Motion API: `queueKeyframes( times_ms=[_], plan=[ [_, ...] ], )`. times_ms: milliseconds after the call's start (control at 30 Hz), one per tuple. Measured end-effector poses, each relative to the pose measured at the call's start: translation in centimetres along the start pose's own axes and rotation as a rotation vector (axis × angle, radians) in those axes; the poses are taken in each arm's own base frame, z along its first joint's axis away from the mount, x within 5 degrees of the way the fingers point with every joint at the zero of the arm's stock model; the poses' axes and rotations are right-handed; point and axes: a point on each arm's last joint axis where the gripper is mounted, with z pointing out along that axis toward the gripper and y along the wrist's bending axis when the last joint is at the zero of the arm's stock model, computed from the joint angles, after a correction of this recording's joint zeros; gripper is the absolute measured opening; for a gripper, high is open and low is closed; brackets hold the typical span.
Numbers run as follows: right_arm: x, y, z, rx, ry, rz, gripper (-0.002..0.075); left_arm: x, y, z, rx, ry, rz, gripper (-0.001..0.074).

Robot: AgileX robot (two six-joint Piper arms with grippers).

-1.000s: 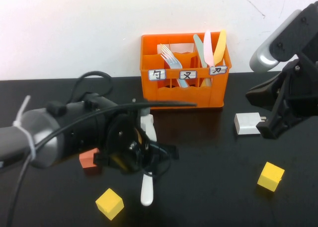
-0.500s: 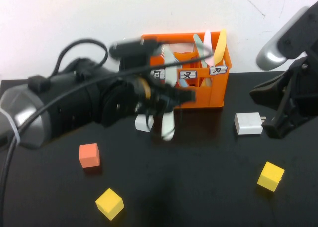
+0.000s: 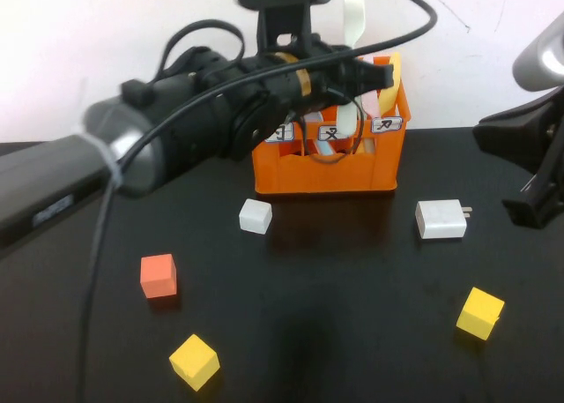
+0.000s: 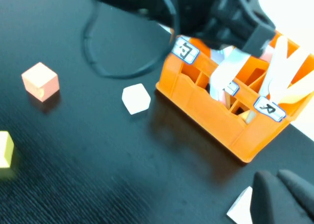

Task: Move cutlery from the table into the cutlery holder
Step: Place the knife on the box

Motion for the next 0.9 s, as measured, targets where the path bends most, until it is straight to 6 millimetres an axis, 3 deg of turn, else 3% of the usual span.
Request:
queueKeyframes(
  times_ms=[300, 567, 900],
  plan=[
    [0.0, -0.2, -0.2, 0.026, 0.002, 0.002, -0.0002, -1.2, 1.2, 3.8, 0.078, -0.161, 0.001, 0.0099],
    [-0.2, -0.3, -0.2, 0.033, -0.018, 0.004, -0.0002, 0.7, 1.2, 6.4, 0.186, -0.247, 0.097, 0.0099],
    [-0.1, -0.4, -0.2, 0.047, -0.015, -0.014, -0.0002, 2.8, 3.0, 8.7, 0.218, -0.277, 0.119, 0.0099]
  ],
)
